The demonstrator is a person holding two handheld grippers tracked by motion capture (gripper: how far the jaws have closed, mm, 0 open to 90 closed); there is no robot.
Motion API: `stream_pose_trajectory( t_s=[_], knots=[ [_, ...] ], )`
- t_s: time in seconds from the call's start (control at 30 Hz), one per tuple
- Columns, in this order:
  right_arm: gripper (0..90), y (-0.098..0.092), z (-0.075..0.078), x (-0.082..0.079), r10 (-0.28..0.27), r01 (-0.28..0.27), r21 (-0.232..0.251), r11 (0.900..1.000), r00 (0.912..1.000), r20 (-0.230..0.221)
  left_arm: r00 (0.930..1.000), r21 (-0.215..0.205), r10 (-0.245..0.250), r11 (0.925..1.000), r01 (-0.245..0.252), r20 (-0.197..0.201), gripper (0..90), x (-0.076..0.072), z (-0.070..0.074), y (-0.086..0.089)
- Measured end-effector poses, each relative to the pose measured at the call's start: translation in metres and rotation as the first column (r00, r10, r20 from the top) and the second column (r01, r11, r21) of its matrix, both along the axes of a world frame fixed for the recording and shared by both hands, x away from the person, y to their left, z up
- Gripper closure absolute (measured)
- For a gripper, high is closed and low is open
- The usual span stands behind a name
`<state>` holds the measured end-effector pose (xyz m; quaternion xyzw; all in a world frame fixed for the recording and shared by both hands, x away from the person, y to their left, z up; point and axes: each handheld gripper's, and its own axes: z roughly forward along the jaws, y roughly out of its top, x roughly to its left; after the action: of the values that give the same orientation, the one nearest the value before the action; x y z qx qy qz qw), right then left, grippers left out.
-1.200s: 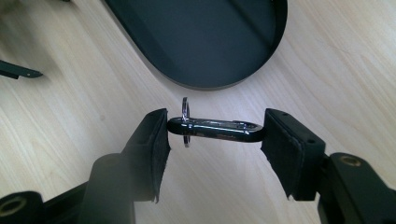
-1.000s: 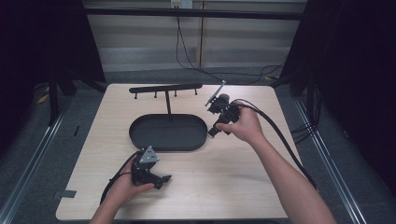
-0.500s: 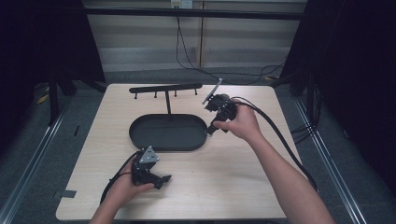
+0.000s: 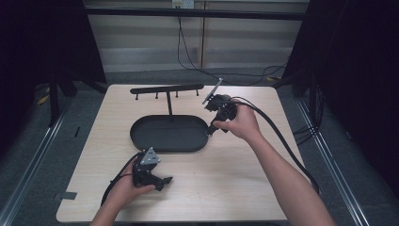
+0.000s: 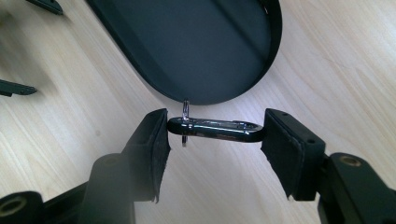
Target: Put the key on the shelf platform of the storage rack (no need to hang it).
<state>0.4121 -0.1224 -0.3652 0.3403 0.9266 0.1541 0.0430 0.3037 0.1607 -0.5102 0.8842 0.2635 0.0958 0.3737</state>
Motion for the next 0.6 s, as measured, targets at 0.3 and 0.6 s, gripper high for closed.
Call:
stream_pose_trajectory(
  t_s=[0.3,0.6],
  knots=[
    [41.8,0.01,-0.001,0.003,0.015,-0.015,-0.003,1.0,0.9998,0.01,1.0,0.0,-0.001,1.0,0.001,0.0,4.0,0.0,0.0,0.0],
    [41.8,0.018,-0.009,0.009,0.009,-0.009,0.007,1.0,0.9999,0.014,1.0,-0.005,0.001,1.0,-0.001,0.001,4.0,0.0,0.0,0.0]
  ],
)
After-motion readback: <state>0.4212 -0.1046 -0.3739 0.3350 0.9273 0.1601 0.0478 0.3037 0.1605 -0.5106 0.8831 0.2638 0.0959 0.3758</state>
